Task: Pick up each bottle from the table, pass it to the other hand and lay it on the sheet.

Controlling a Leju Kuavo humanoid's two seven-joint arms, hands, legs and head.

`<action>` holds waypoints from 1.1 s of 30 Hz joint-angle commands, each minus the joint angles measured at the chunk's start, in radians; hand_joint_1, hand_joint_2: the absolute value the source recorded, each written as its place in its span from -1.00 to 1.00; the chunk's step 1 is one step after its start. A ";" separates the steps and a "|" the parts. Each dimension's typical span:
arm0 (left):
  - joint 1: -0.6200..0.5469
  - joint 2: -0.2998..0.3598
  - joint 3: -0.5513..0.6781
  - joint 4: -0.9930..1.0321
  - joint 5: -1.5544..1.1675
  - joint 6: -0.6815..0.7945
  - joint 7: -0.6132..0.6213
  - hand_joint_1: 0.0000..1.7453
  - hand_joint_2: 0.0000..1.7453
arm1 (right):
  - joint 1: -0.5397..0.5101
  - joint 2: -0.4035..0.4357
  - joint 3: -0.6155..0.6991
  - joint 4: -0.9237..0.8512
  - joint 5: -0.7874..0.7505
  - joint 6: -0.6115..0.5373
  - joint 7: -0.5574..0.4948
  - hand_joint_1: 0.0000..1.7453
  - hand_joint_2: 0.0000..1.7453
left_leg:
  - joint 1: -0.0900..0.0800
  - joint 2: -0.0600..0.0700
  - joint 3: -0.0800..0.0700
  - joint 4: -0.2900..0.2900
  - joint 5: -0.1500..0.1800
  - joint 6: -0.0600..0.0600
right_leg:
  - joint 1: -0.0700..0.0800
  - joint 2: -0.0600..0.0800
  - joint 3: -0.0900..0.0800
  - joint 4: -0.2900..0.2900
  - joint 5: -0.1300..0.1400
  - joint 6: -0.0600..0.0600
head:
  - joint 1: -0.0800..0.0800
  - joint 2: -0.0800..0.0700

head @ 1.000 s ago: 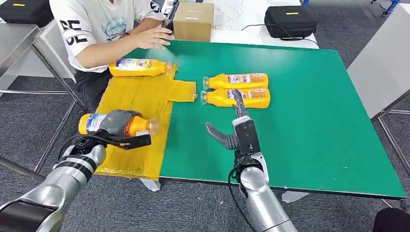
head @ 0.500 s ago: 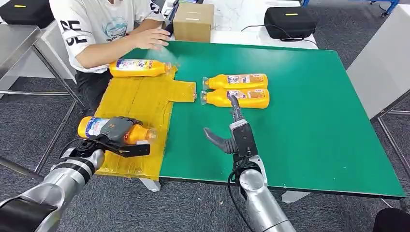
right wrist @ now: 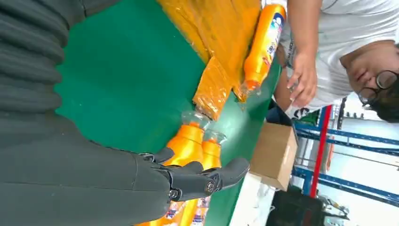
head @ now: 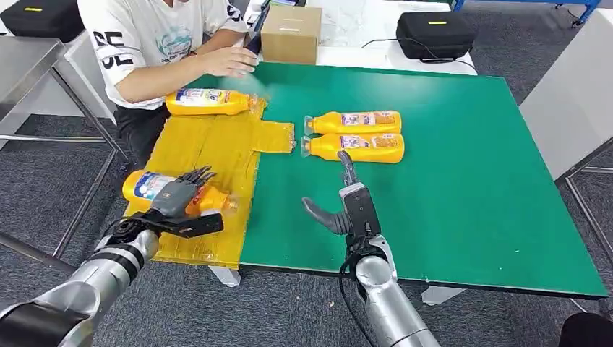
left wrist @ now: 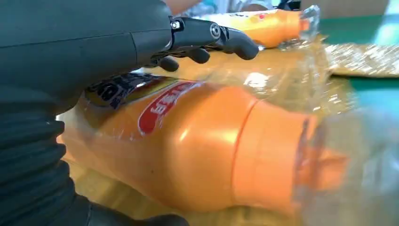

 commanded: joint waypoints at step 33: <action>0.256 -0.364 0.276 -0.547 0.878 -0.231 0.050 -1.00 1.00 | 0.004 -0.024 0.048 -0.056 0.137 -0.115 0.108 -1.00 1.00 | 0.000 -0.001 -0.001 0.000 -0.002 -0.001 | 0.000 -0.001 -0.002 -0.001 -0.002 -0.001 | 0.000 0.000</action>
